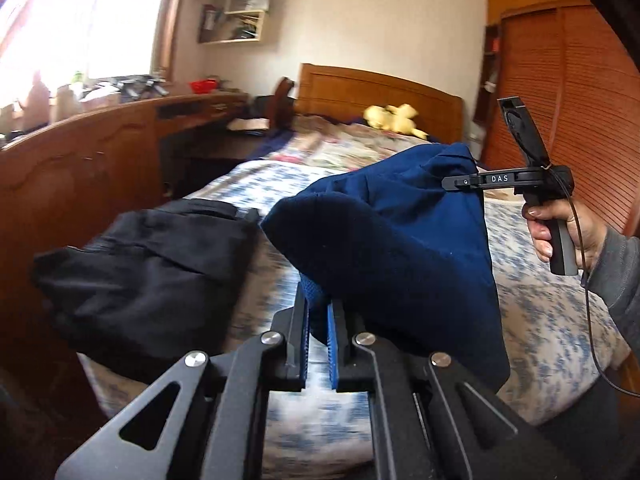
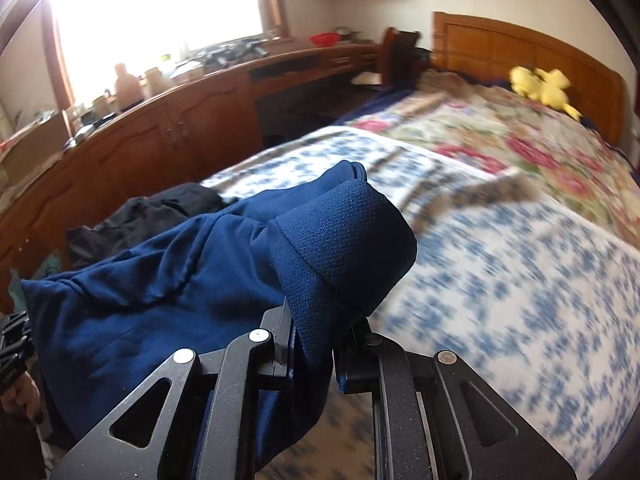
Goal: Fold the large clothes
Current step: 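Carry the folded jacket toward the dresser with the right gripper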
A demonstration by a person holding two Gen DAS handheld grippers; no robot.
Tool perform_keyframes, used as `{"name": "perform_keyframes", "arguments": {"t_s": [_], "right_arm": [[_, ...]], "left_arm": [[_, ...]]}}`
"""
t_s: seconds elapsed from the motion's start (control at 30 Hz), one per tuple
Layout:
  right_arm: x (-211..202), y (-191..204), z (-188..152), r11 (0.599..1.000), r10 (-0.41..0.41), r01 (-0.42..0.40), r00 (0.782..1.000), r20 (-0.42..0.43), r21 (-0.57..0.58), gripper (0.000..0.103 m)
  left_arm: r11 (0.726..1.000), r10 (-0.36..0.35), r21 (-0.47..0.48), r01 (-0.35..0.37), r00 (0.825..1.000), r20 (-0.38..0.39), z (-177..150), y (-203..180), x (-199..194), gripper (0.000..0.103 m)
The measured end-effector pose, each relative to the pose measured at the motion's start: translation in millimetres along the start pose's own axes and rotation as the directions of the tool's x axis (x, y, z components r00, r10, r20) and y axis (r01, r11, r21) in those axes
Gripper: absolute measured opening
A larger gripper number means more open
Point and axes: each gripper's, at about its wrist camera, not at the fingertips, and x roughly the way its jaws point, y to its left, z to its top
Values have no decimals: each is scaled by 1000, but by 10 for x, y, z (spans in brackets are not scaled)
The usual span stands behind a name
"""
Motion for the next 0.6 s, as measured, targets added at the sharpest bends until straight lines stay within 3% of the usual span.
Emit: {"name": "perform_keyframes", "arguments": {"t_s": [0.27, 0.6], "right_arm": [[614, 913, 672, 995, 41, -40, 999, 13, -88, 12], [1185, 1959, 1285, 981, 82, -73, 996, 46, -177, 12]], "left_arm": [[988, 156, -20, -156, 987, 38, 219, 792, -129, 6], [939, 340, -68, -336, 939, 51, 303, 1682, -277, 6]]}}
